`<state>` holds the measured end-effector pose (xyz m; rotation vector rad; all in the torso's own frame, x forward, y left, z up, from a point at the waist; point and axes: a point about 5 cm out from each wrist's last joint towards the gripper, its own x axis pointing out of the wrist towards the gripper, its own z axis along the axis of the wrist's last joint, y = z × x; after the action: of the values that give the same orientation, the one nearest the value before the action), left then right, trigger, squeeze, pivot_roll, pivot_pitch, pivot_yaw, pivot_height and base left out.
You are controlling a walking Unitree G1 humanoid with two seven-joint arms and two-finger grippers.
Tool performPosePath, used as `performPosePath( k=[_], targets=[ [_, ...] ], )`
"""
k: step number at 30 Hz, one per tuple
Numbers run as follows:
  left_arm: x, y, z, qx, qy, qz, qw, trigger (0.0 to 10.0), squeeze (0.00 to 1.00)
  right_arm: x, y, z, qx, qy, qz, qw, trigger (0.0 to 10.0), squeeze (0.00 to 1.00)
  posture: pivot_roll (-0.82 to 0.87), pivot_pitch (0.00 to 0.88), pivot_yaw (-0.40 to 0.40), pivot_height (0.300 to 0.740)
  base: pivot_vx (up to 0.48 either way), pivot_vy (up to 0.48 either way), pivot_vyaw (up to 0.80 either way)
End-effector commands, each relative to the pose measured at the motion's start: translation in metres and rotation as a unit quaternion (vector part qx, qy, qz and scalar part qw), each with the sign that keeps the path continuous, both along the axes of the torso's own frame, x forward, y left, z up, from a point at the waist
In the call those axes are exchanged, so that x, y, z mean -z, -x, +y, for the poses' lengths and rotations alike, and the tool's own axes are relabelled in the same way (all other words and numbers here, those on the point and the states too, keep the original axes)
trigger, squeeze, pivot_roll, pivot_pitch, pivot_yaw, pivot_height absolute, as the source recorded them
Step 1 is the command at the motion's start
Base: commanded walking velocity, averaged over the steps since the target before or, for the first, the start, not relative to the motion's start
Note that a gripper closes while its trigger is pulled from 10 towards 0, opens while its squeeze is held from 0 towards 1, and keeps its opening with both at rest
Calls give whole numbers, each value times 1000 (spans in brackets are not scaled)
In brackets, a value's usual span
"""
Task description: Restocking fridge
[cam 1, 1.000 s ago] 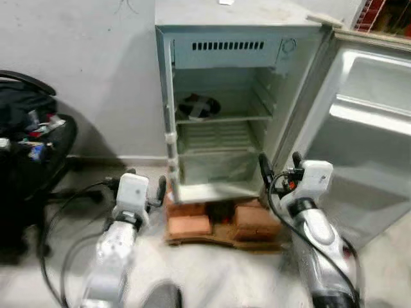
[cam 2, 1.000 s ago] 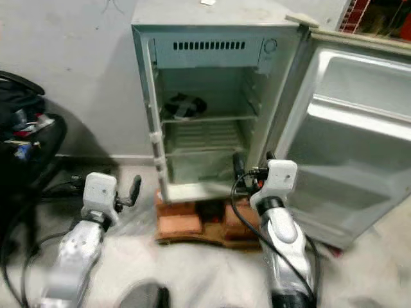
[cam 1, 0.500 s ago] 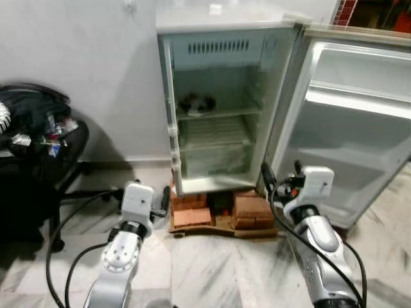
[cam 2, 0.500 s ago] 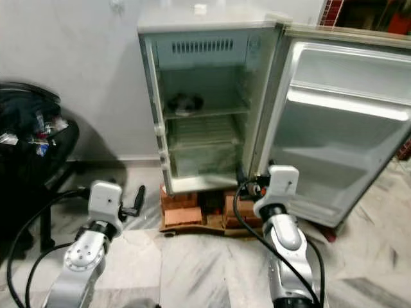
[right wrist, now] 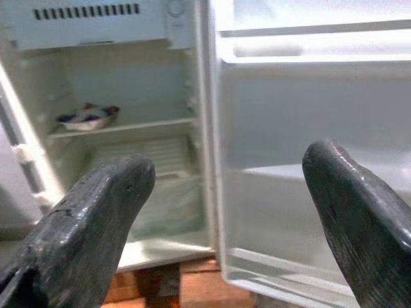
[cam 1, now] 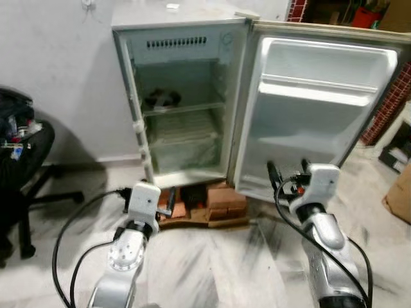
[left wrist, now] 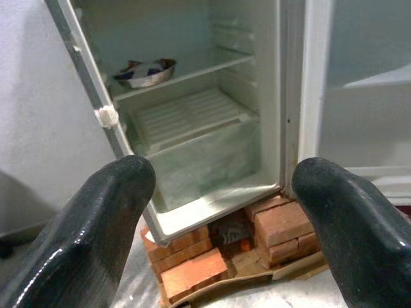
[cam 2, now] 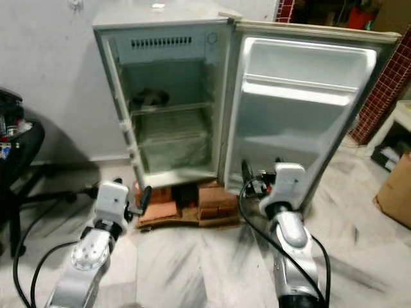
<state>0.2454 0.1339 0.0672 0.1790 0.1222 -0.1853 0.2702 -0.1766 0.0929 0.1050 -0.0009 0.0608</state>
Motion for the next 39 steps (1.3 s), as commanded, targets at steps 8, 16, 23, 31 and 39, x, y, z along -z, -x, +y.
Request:
performPosePath(
  k=[8,16,23,31,39],
  targets=[
    [4,-3,10,-18,-20,14,1000,10000,0,1,-5,11,-28,11,9,1000,10000,0,68,38,-25,740,0,-461,0],
    [10,-2,26,-40,-40,26,998,10000,0,2,-1,4,-14,25,-2,1000,10000,0,42,56,5,740,0,-456,0],
    [6,-9,25,-42,-48,18,998,10000,0,2,-2,1,-12,28,-7,1000,10000,0,40,57,6,740,93,-410,334],
    [7,-4,20,-39,-33,17,999,10000,0,4,-4,1,-11,27,-3,1000,10000,0,53,51,-6,740,413,-132,550],
    [7,-4,24,-47,-29,19,998,10000,0,0,-9,0,-10,26,-10,1000,10000,0,59,55,-9,740,469,0,0]
  ],
)
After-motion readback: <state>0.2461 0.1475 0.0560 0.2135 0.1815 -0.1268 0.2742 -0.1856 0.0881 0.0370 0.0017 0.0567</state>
